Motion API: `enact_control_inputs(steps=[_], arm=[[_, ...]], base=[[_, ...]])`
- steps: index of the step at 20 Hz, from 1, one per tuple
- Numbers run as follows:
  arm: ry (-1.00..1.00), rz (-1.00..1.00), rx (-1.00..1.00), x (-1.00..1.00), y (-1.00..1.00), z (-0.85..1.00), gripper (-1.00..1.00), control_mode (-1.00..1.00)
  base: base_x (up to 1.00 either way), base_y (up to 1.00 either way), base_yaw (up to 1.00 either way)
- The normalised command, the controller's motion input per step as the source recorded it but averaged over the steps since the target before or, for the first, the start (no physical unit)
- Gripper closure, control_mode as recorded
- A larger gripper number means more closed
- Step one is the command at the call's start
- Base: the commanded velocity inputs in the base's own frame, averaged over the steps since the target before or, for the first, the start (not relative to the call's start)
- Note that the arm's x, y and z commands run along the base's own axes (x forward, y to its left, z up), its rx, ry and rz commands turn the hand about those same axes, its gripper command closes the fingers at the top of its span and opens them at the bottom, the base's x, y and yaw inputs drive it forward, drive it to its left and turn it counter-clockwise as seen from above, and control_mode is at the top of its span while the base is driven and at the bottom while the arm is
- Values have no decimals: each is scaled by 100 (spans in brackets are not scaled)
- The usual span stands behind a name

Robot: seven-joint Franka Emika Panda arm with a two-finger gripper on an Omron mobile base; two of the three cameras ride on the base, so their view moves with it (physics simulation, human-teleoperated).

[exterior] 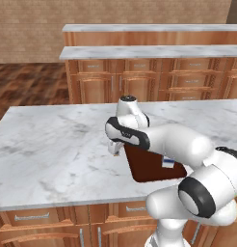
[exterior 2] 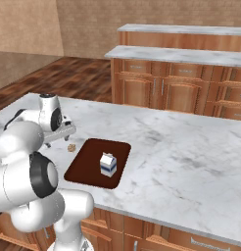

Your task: Take out the milk from the fridge and place it on the tray on the counter. Then take the sugar cube near the tray and place it in the tray.

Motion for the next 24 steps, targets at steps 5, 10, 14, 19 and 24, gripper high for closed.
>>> enact_control_inputs(steps=[5,10,14,19,24], arm=[[8,11,-13,7,0,-16,-100,-100],[16,28,-1,37,-13,-14,-100,-100],[4,28,0,1,-8,-17,-100,-100],[0,22,2,16,-1,-26,-100,-100],[0,17,0,14,0,-22,-100,-100]], base=[[0,0,0],[0,0,0],[0,0,0],[0,0,0],[0,0,0]])
